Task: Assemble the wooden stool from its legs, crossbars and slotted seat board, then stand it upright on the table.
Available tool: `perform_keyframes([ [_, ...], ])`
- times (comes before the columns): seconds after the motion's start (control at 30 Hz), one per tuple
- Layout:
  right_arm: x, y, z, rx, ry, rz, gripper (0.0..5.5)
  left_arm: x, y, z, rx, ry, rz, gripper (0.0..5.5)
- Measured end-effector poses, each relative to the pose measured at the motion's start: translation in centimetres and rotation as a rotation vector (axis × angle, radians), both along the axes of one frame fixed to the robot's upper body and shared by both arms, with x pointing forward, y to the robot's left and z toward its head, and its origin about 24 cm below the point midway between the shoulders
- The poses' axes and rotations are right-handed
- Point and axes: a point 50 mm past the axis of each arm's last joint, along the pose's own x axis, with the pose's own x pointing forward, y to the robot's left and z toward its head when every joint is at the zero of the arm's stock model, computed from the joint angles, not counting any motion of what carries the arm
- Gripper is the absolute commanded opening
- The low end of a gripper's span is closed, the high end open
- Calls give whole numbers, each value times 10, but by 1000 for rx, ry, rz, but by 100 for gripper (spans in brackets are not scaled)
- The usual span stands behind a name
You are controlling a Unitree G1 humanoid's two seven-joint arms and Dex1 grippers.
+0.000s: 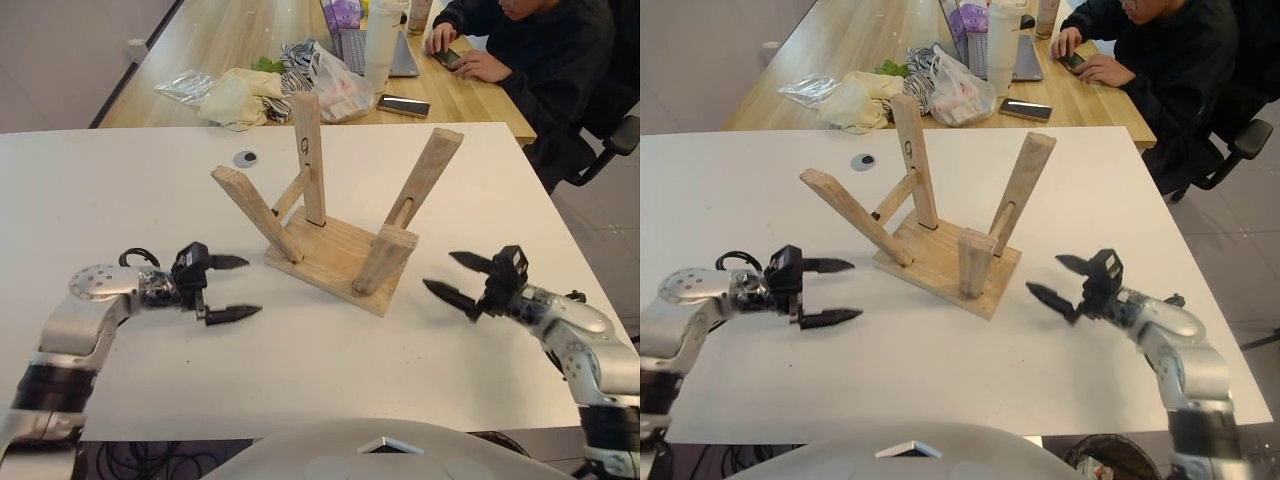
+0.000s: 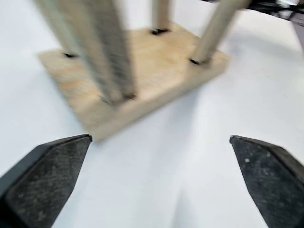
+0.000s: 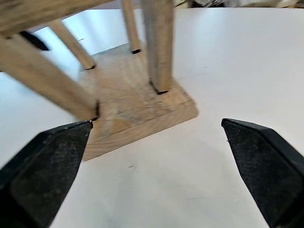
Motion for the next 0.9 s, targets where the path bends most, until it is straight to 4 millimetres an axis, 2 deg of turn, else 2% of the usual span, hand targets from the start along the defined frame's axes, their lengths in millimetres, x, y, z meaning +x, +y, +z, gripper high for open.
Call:
perform_keyframes([
  [0.1, -2, 19, -2, 16, 5, 62, 500, 30, -5, -4, -39, -148, 49, 539],
  [0.17, 3, 30, -3, 32, -9, 68, 500, 38, -14, -8, -65, -186, 44, 539],
  [0.2, 5, 43, -4, 65, -17, 90, 500, 42, -20, -10, -85, -200, 33, 539],
  [0.23, 6, 52, -5, 83, -20, 109, 486, 46, -24, -11, -100, -208, 28, 540],
  [0.37, 8, 75, -7, 107, -25, 164, 417, 53, -37, -8, -134, -211, -41, 473],
  [0.47, 12, 87, -6, 124, -42, 181, 367, 50, -41, -5, -166, -171, -114, 429],
  [0.57, 14, 84, -6, 121, -39, 182, 318, 39, -40, 1, -192, -120, -165, 383],
  [0.67, 14, 72, -2, 111, -36, 195, 273, 19, -42, 4, -205, -59, -235, 343],
  [0.8, 15, 70, 0, 136, -24, 209, 212, 5, -49, 7, -218, -22, -279, 279],
  [0.9, 13, 67, 4, 146, -1, 264, 199, -1, -48, 11, -217, -16, -282, 239],
])
